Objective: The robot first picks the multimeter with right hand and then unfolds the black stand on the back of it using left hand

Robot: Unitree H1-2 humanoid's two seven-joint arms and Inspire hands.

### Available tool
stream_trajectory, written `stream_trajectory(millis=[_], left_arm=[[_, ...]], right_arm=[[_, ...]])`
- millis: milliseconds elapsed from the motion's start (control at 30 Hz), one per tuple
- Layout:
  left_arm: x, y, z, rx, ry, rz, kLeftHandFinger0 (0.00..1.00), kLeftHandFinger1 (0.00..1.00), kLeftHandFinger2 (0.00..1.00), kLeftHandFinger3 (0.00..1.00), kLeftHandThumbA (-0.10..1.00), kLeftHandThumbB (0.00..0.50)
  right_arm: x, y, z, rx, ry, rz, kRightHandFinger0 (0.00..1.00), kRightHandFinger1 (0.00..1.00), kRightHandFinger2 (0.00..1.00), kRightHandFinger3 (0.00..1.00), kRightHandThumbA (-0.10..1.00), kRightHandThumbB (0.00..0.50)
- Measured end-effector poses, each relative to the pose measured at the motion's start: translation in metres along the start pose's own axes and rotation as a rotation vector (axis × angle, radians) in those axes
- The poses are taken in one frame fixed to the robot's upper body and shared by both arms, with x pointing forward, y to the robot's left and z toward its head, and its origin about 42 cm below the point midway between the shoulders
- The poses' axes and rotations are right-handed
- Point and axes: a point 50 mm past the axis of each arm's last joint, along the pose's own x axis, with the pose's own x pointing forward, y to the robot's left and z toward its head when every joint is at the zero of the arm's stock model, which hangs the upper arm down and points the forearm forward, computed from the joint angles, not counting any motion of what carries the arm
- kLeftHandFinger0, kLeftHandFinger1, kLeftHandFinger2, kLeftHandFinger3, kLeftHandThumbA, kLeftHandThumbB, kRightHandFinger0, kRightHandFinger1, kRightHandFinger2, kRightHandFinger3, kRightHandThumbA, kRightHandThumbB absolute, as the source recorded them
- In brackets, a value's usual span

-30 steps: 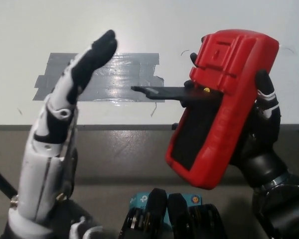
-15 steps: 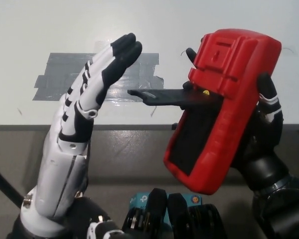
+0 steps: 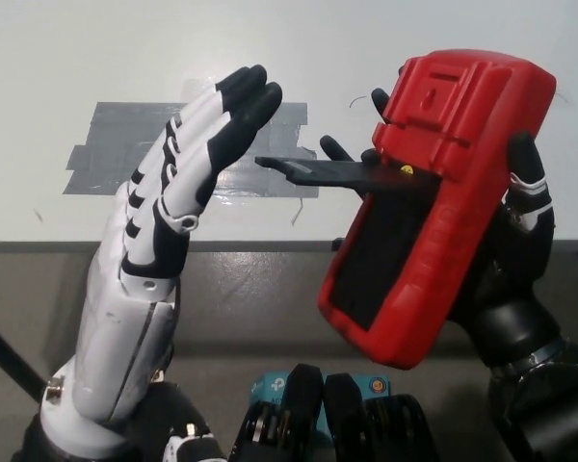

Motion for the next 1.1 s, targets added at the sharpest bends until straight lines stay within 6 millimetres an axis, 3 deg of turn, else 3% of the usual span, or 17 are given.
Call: stream_trajectory(millis=[200, 267, 367, 400, 533, 600, 733, 833, 900, 967, 1033, 1100], left_arm=[[0.000, 0.000, -0.001, 0.032, -0.001, -0.006, 1.00, 1.00, 1.00, 1.00, 1.00, 0.287], [0.000, -0.001, -0.002, 0.042, -0.001, -0.010, 1.00, 1.00, 1.00, 1.00, 1.00, 0.314], [-0.001, -0.002, -0.004, 0.067, 0.008, -0.019, 1.00, 1.00, 1.00, 1.00, 1.00, 0.311], [-0.001, -0.003, -0.005, 0.070, 0.010, -0.021, 1.00, 1.00, 1.00, 1.00, 1.00, 0.335], [-0.002, -0.006, -0.009, 0.077, 0.014, -0.028, 1.00, 1.00, 0.98, 1.00, 1.00, 0.329], [-0.003, -0.008, -0.013, 0.075, 0.026, -0.036, 1.00, 0.99, 0.97, 1.00, 1.00, 0.330], [-0.007, -0.010, -0.016, 0.075, 0.041, -0.045, 1.00, 0.99, 0.96, 1.00, 1.00, 0.355], [-0.013, -0.011, -0.017, 0.081, 0.061, -0.052, 1.00, 0.95, 0.92, 1.00, 1.00, 0.355], [-0.017, -0.013, -0.019, 0.082, 0.071, -0.057, 1.00, 0.90, 0.87, 1.00, 1.00, 0.356], [-0.020, -0.014, -0.018, 0.086, 0.075, -0.054, 1.00, 0.86, 0.83, 1.00, 1.00, 0.373], [-0.022, -0.016, -0.017, 0.086, 0.071, -0.042, 1.00, 0.82, 0.81, 1.00, 1.00, 0.393], [-0.024, -0.018, -0.016, 0.083, 0.072, -0.032, 1.00, 0.81, 0.80, 1.00, 1.00, 0.392]], right_arm=[[0.000, 0.001, 0.000, 0.021, -0.002, 0.008, 0.82, 0.02, 0.78, 0.69, -0.10, 0.114], [0.000, 0.001, 0.000, 0.024, -0.003, 0.010, 0.83, 0.00, 0.74, 0.68, -0.10, 0.118], [0.000, 0.001, 0.000, 0.026, -0.003, 0.012, 0.84, 0.00, 0.70, 0.67, -0.10, 0.123], [0.000, 0.002, 0.001, 0.026, -0.003, 0.015, 0.84, 0.00, 0.67, 0.67, -0.10, 0.130], [-0.003, 0.009, 0.002, 0.023, -0.011, 0.036, 0.80, 0.00, 0.62, 0.67, -0.10, 0.131], [-0.004, 0.011, 0.003, 0.024, -0.013, 0.040, 0.78, 0.00, 0.63, 0.68, -0.10, 0.130], [-0.005, 0.012, 0.004, 0.026, -0.015, 0.035, 0.83, 0.00, 0.66, 0.70, -0.10, 0.122], [-0.005, 0.012, 0.004, 0.029, -0.016, 0.029, 0.79, 0.00, 0.68, 0.71, -0.10, 0.124], [-0.005, 0.012, 0.004, 0.034, -0.021, 0.026, 0.78, 0.03, 0.72, 0.77, -0.10, 0.121], [-0.004, 0.012, 0.005, 0.039, -0.028, 0.026, 0.79, 0.06, 0.71, 0.80, -0.10, 0.134], [-0.003, 0.012, 0.006, 0.040, -0.035, 0.024, 0.85, 0.03, 0.69, 0.79, -0.10, 0.119], [-0.003, 0.013, 0.007, 0.041, -0.040, 0.021, 0.83, 0.00, 0.65, 0.77, -0.10, 0.116]])
